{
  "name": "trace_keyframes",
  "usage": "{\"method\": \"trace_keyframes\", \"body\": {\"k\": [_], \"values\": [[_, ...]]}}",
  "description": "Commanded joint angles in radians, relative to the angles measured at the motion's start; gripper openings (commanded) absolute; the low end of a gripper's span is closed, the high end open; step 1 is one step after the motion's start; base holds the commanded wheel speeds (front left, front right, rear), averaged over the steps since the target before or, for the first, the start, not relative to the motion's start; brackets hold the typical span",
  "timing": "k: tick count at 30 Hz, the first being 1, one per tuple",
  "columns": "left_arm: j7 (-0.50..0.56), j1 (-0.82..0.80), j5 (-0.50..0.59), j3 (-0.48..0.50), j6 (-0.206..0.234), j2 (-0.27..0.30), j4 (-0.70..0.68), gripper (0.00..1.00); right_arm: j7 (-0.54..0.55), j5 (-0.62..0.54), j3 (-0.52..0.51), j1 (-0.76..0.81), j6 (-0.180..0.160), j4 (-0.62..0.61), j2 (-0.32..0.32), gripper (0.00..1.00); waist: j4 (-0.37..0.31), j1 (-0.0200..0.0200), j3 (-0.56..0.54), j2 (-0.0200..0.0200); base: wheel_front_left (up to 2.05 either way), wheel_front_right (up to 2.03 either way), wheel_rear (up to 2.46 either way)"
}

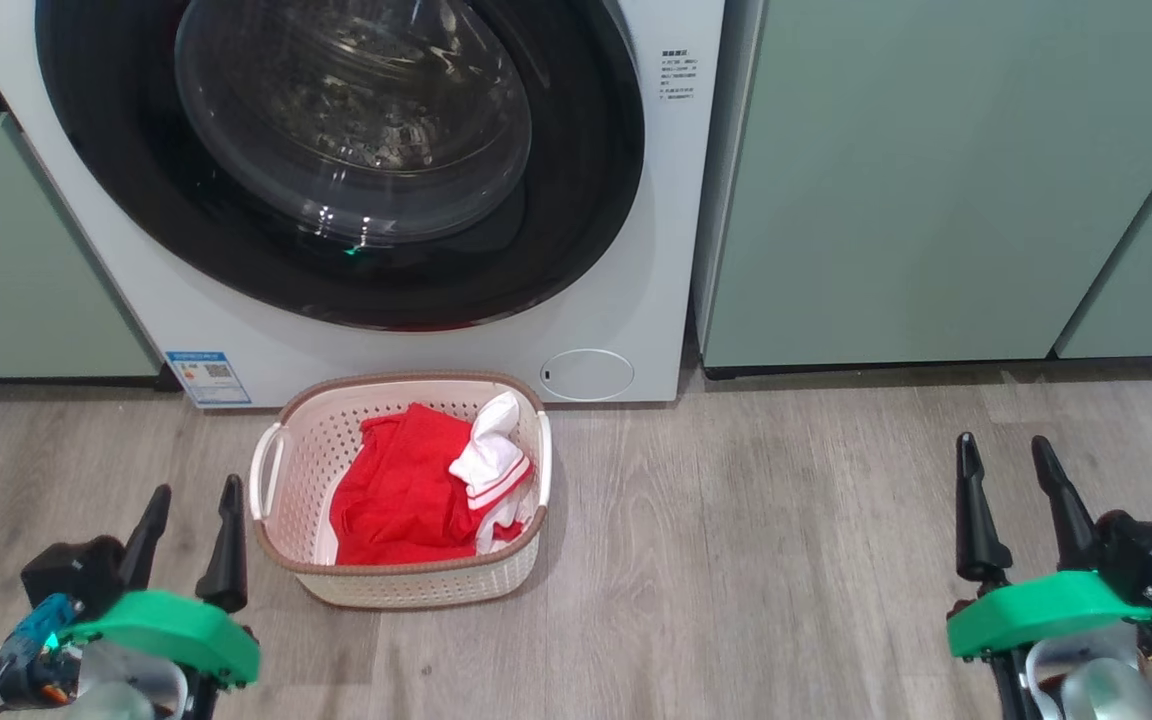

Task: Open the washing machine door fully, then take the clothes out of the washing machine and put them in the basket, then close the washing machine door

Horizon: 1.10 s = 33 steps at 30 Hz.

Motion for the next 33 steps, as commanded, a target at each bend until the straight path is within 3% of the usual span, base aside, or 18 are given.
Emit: {"method": "trace_keyframes", "body": {"k": [1,11,12,16,33], "values": [[-0.007,-0.047,0.003,0.033,0.001,0.028,-0.027,1.0,-0.006,-0.005,0.024,-0.014,-0.001,-0.028,0.002,1.0,-0.001,0.0,0.001,-0.0001,0.0,0.0,0.0],[-0.007,-0.059,0.003,0.023,0.001,0.031,-0.028,1.0,-0.006,-0.008,0.019,-0.018,-0.001,-0.017,0.003,1.0,-0.009,0.0,0.007,-0.0001,0.0,0.0,0.0],[0.0,0.0,-0.001,-0.008,0.0,0.0,0.003,0.0,0.0,0.001,-0.001,0.0,0.0,0.015,0.002,0.0,-0.009,0.0,0.007,-0.0001,0.0,0.0,0.0],[0.002,0.045,-0.003,-0.012,0.0,-0.032,0.054,0.0,0.001,0.002,0.003,0.025,0.0,0.081,0.004,0.0,-0.009,0.0,0.008,-0.0001,0.0,0.0,0.0],[0.053,0.039,-0.166,0.003,0.0,-0.049,0.012,0.0,0.052,0.189,-0.011,0.02,0.0,0.058,0.004,0.0,0.002,0.0,0.015,-0.0001,0.0,0.0,0.0]]}}
